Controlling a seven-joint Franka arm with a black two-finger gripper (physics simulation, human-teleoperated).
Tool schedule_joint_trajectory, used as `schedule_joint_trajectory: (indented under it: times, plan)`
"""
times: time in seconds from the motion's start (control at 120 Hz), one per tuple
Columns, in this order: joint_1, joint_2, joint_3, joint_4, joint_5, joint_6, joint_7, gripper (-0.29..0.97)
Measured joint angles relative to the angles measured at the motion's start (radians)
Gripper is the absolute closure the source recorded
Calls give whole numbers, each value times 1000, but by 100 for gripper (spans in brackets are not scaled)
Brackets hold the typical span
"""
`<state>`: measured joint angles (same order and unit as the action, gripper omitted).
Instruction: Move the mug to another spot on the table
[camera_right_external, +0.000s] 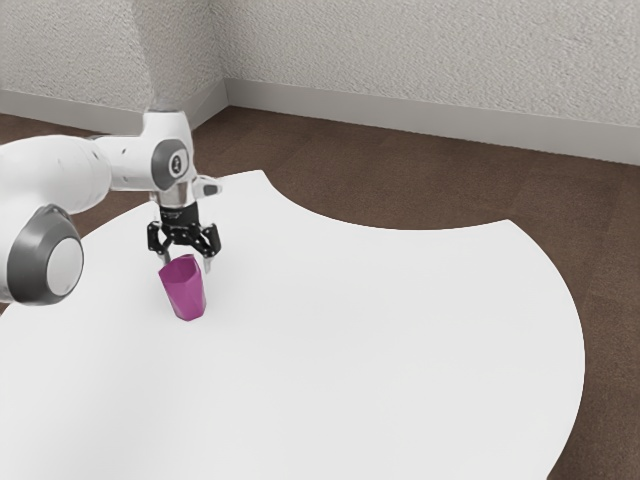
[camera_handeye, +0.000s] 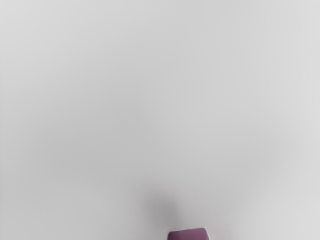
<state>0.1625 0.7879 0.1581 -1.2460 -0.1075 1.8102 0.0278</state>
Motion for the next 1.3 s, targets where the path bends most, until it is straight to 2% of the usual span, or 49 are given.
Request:
schedule_joint_trajectory:
  times: [0.2,0.442,0.817,1.2,1.3]
  plan:
    - [18,20,-3,-5,-19,21,7,1]
    - [11,7,-4,-13,-26,30,15,31]
    - [-9,-35,-4,-78,-33,28,26,53]
    - [-57,-95,8,-113,-21,-61,18,60]
    - [-90,-127,12,-138,3,-105,3,65]
